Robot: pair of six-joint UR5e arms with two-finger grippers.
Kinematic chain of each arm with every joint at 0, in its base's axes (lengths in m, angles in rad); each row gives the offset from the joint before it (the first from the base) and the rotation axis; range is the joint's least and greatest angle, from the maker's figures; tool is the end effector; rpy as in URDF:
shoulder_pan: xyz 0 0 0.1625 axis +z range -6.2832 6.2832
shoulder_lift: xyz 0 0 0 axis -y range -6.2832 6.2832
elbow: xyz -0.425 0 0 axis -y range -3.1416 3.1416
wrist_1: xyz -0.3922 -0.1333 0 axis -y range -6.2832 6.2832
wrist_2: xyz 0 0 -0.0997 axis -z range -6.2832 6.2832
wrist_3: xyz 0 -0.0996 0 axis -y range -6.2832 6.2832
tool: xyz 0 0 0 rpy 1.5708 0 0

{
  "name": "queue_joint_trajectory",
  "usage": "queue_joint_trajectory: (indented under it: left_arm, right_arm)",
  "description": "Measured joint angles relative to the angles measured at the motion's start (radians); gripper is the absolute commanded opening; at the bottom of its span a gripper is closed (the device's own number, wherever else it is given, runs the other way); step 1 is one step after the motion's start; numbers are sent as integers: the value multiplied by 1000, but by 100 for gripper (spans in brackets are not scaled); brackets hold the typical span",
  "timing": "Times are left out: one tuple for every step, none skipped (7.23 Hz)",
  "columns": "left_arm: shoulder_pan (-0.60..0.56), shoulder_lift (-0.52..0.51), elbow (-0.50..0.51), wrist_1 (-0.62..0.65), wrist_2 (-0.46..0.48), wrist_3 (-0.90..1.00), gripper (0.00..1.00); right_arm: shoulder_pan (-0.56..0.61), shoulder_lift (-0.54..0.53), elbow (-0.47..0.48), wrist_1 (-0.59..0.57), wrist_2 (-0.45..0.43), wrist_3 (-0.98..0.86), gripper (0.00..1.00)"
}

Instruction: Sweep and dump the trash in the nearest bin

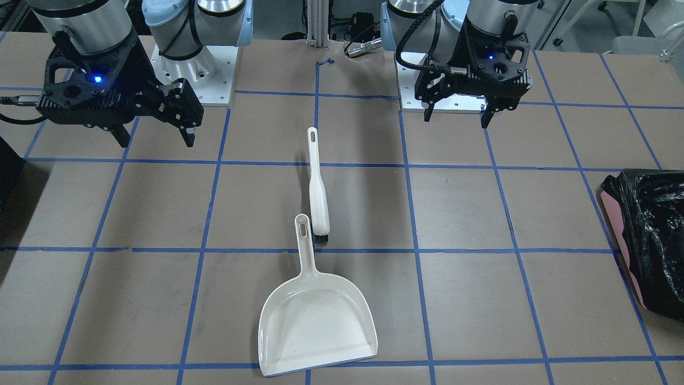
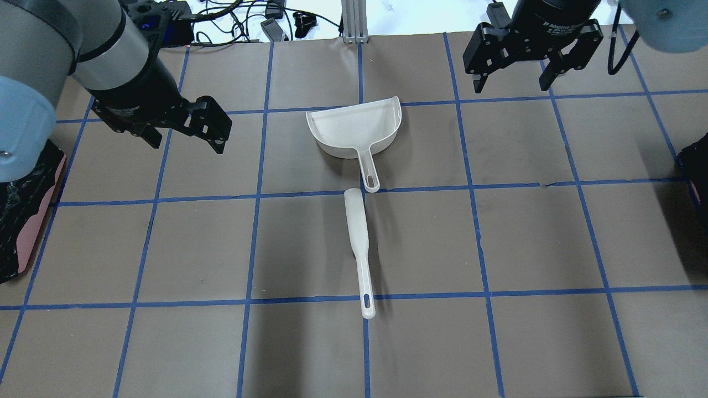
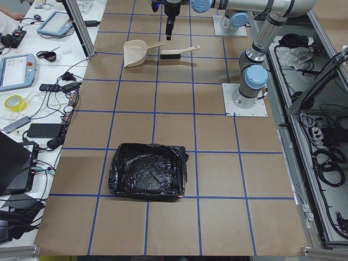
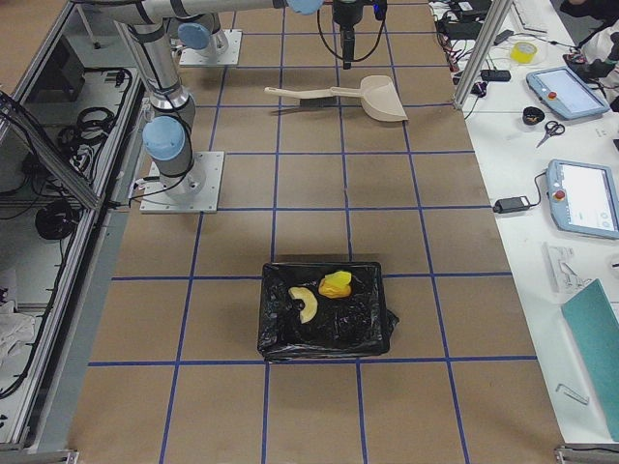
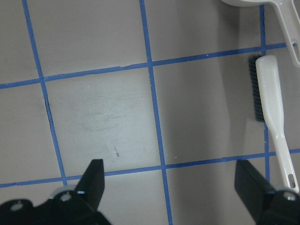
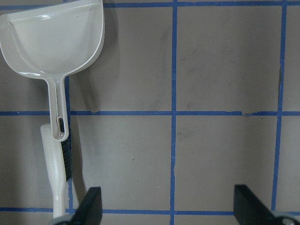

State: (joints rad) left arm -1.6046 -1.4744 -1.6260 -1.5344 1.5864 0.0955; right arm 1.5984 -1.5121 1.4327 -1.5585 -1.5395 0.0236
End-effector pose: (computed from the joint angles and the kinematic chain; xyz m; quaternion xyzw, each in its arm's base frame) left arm -0.1472 -0.4534 0.5101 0.0643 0.9971 -0.0385 0.0090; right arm 0.1508 -0.5181 0.5252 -0.0025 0.9993 -0.0331 0.0165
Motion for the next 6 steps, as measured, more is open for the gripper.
queue_joint_trajectory:
  left_arm:
    - [7,3,7,-7,-1,1,100]
    - [16,3,11,-10,-3,2,100]
    - [29,3,12,-10,-6,4,100]
    - [48,2,12,-11,-5,9,100]
    - [67,2,12,-11,-2,14,100]
    - [79,2,11,-12,-1,15,100]
  right_arm:
    - [0,0,0,0,0,-1,100]
    - [0,0,0,0,-1,-2,100]
    - [0,0,0,0,-1,-2,100]
    - [0,0,0,0,-1,-2,100]
    - [0,0,0,0,-1,-2,100]
    - [0,0,0,0,0,-2,100]
